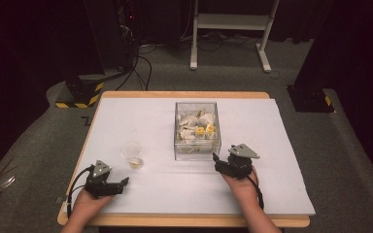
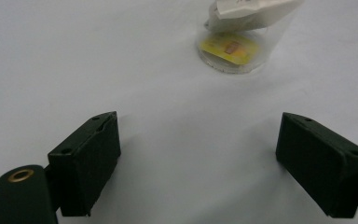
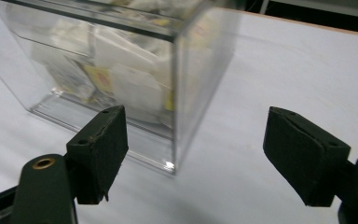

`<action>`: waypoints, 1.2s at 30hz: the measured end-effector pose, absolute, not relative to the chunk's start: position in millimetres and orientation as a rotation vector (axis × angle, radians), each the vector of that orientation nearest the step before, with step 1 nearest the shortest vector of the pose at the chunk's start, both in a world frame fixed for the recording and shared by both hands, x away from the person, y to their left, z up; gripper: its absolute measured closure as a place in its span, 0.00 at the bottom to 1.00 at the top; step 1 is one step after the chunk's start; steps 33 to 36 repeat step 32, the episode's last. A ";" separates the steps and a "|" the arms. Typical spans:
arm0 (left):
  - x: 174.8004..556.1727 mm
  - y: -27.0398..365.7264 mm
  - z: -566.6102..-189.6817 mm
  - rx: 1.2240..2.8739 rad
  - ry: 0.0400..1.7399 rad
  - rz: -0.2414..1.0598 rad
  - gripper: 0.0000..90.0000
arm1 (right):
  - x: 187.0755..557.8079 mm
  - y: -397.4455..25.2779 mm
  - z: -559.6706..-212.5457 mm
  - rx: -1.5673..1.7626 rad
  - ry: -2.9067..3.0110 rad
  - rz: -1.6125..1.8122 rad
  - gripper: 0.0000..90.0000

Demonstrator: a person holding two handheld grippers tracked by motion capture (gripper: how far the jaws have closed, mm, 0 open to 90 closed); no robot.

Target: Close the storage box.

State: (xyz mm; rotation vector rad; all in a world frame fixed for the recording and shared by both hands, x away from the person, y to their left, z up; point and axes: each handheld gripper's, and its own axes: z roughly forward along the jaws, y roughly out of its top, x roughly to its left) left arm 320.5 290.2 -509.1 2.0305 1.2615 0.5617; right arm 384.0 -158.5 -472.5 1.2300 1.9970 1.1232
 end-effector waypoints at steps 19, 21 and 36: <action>320.1 289.7 -509.4 2.023 1.267 0.562 0.16 | 374.1 -244.1 -497.2 1.412 2.045 0.922 0.29; 320.0 289.7 -509.4 2.022 1.268 0.563 0.16 | 375.8 -247.5 -502.0 1.440 2.085 0.877 0.27; 319.5 289.4 -509.4 2.020 1.271 0.566 0.16 | 373.5 -244.1 -503.0 1.404 2.077 0.852 0.25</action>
